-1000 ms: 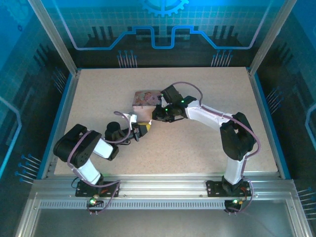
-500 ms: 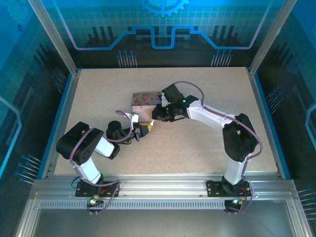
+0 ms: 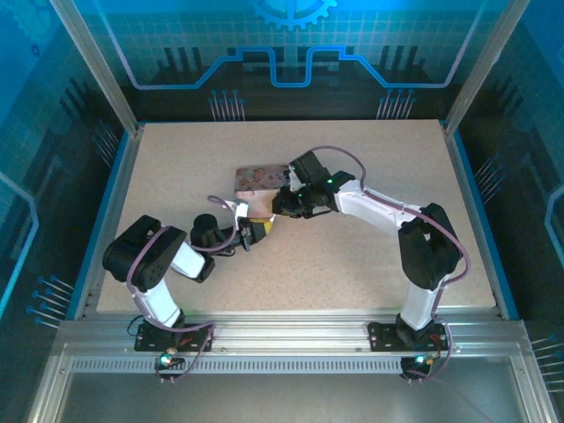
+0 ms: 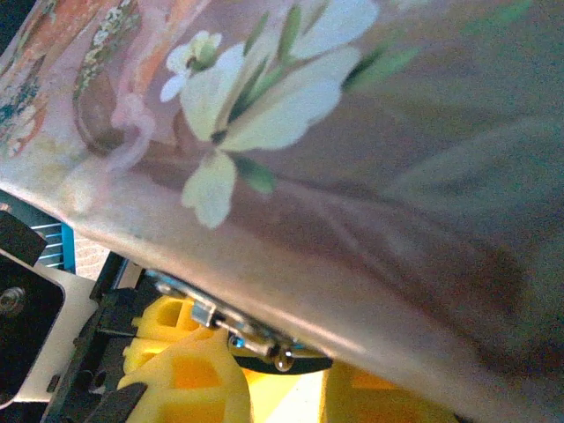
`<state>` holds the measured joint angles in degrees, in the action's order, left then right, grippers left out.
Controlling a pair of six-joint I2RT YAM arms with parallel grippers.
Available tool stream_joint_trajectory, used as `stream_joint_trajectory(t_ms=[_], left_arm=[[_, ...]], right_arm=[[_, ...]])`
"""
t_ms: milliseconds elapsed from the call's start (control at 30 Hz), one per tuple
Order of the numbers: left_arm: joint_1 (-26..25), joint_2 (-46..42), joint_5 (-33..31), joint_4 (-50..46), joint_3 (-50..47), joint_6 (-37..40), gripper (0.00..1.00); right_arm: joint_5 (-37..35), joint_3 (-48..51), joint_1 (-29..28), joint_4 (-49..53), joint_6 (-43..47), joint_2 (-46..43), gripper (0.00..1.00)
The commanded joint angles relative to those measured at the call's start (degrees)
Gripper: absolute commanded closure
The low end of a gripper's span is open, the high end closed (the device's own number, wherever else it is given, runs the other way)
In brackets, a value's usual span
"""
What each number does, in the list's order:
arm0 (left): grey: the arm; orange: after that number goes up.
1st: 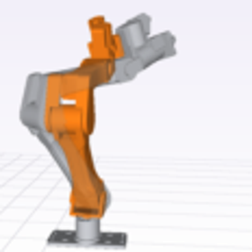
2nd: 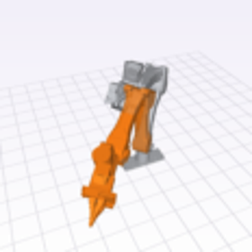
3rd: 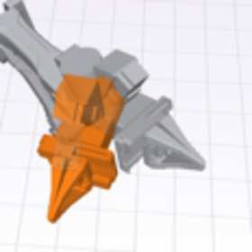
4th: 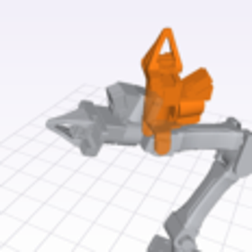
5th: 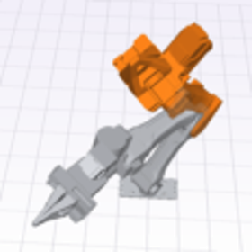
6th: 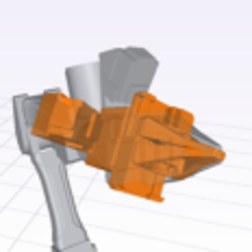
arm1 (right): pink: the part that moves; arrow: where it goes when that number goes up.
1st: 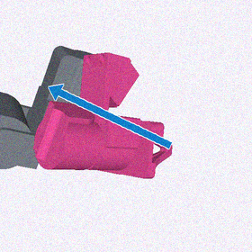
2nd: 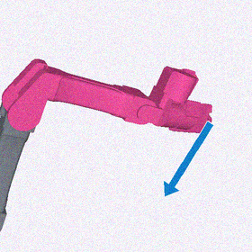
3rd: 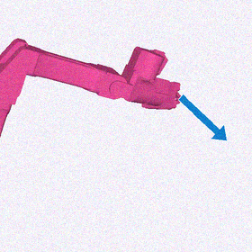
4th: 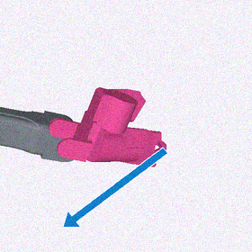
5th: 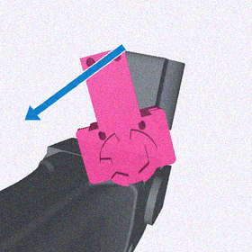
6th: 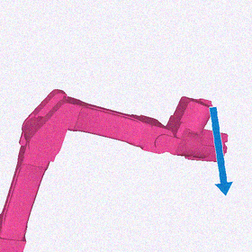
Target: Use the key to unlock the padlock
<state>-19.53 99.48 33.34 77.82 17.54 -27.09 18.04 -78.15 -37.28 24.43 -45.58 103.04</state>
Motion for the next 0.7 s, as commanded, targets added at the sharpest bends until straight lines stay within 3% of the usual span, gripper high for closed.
stream_joint_trajectory(t_ms=[0,667], left_arm=[[0.99,-0.2,0.23,2.36,0.6,0.09,1.0],[-0.95,0.53,-1.3,2.42,2.72,-3.56,1.0]], right_arm=[[2.08,0.22,0.47,-1.71,0.7,-3.04,1.0],[0.29,0.61,-1.26,-2.98,-0.03,-2.02,1.0]])
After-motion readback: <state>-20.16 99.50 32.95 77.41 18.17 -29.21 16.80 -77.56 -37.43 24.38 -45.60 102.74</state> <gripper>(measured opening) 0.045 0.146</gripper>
